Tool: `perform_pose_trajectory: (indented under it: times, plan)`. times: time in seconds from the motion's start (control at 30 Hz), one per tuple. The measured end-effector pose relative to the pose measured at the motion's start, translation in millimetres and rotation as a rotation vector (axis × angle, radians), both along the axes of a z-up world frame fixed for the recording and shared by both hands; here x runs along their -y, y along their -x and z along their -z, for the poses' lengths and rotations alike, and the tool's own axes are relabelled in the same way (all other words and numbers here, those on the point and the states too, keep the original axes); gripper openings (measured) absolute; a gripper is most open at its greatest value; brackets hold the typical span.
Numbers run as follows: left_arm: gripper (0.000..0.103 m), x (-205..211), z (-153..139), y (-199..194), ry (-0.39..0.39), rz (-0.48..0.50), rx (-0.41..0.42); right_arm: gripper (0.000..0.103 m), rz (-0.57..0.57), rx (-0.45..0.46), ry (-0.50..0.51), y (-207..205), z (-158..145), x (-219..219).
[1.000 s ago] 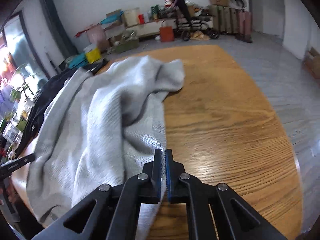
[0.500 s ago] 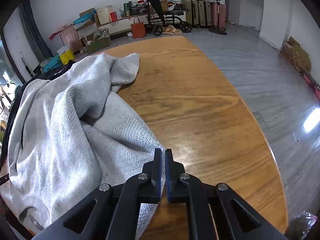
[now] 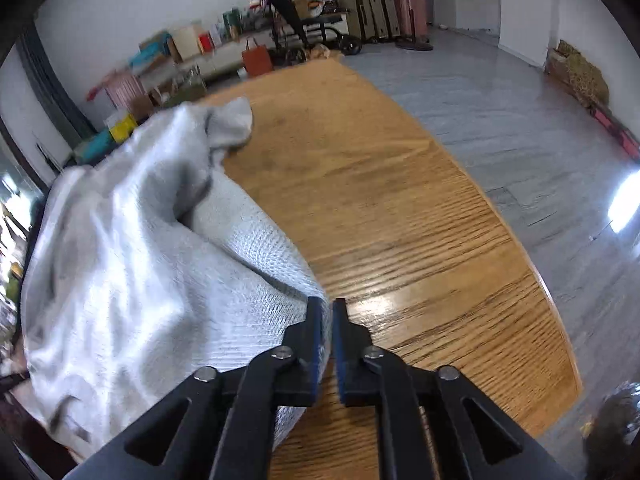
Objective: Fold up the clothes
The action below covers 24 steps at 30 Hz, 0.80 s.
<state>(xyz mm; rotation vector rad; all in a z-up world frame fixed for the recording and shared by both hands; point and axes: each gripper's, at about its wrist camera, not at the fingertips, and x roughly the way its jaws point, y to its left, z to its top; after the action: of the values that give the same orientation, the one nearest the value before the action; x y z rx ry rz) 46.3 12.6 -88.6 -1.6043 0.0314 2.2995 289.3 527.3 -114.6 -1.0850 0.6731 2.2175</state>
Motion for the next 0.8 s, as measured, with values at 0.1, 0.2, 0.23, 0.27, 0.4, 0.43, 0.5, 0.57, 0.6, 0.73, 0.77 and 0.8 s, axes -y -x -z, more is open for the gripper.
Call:
perform_pose_trajectory:
  times: [0.1, 0.2, 0.23, 0.27, 0.4, 0.43, 0.5, 0.57, 0.6, 0.73, 0.77, 0.8]
  plan:
    - [0.019, -28, -29, -1, -0.057, 0.095, -0.094, 0.027, 0.007, -0.085, -0.020, -6, -26, 4]
    - [0.019, -79, -37, -1, -0.057, 0.211, -0.171, 0.022, -0.089, -0.128, -0.035, 18, -44, 26]
    - [0.018, -93, -27, 0, -0.037, 0.214, -0.150, 0.022, -0.130, -0.135, -0.037, 29, -48, 35]
    - [0.015, -106, -17, 2, -0.016, 0.217, -0.129, 0.016, -0.189, -0.119, -0.019, 45, -42, 50]
    - [0.013, -120, 14, 7, 0.069, 0.200, -0.100, 0.012, -0.332, 0.008, 0.014, 82, -3, 97]
    - [0.013, -115, 19, 9, 0.096, 0.191, -0.109, 0.012, -0.339, 0.036, 0.006, 84, 6, 101]
    - [0.012, -100, 20, 12, 0.066, 0.176, -0.107, 0.001, -0.311, 0.049, 0.027, 77, 15, 93]
    - [0.006, -82, 19, 18, 0.099, 0.135, -0.119, 0.000, -0.281, 0.060, 0.049, 71, 25, 86]
    - [0.004, -73, 19, 21, 0.065, 0.130, -0.110, 0.000, -0.269, 0.055, 0.062, 68, 25, 80]
    - [0.003, -48, 16, 28, -0.049, 0.092, -0.064, 0.000, -0.224, 0.030, 0.116, 58, 27, 60]
    - [0.003, -45, 12, 24, -0.069, 0.080, -0.064, 0.000, -0.220, 0.032, 0.121, 60, 26, 62]
    - [0.003, -44, 5, 15, -0.090, 0.094, -0.078, 0.002, -0.216, 0.035, 0.126, 61, 24, 65]
